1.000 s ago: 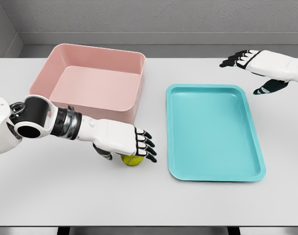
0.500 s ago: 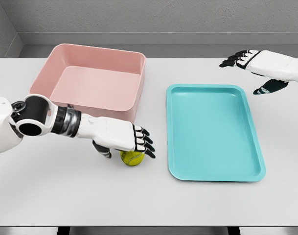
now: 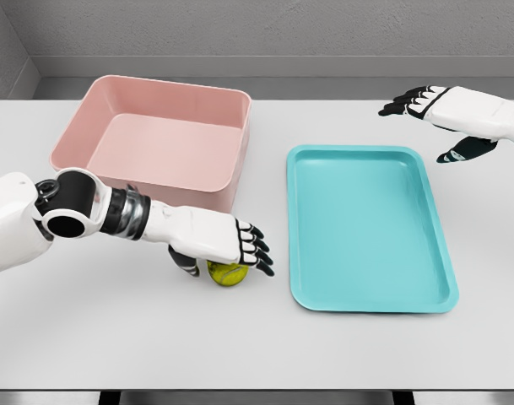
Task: Put the tennis from the blue tray into the pink basket with both arms
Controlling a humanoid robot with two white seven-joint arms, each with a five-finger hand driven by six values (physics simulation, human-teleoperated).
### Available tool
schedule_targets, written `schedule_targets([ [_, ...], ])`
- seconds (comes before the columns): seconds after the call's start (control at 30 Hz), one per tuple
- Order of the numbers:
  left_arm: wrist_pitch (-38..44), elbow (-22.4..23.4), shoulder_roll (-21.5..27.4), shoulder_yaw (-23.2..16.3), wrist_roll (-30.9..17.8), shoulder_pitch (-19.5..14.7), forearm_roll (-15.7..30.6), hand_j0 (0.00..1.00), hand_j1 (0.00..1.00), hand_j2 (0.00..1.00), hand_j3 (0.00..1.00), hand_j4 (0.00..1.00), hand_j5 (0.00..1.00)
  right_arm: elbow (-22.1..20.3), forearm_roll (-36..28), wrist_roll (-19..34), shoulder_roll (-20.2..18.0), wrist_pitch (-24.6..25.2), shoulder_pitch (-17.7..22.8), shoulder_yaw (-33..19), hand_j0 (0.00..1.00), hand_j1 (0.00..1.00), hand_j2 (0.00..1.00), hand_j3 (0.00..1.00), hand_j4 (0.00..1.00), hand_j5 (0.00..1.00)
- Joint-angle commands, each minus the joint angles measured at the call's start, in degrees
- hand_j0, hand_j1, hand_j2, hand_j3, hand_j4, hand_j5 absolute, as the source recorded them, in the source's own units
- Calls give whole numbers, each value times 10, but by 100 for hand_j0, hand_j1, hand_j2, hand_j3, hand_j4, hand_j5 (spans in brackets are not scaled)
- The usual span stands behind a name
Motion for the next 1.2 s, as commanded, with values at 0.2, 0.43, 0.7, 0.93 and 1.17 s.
schedule_targets([
  [0.2,1,31,-3,0,1,4,1,100,100,100,100,100,100,0,-4,0,-1,1,0,-1,100,100,100,100,100,100],
  [0.43,1,32,-12,0,2,11,-5,100,100,100,100,100,100,0,-4,0,-1,1,0,-1,100,100,100,100,100,100],
  [0.7,1,32,-15,1,2,11,-6,100,100,100,100,100,100,0,-4,0,-1,1,0,-1,100,100,100,100,100,100],
  [0.93,1,37,-15,2,2,20,-7,100,100,100,100,100,100,0,-4,0,-1,1,0,-1,100,100,100,100,100,100],
  [1.17,1,39,-15,2,3,20,-6,71,71,71,71,71,71,0,-4,0,-1,1,0,-1,100,100,100,100,100,100],
])
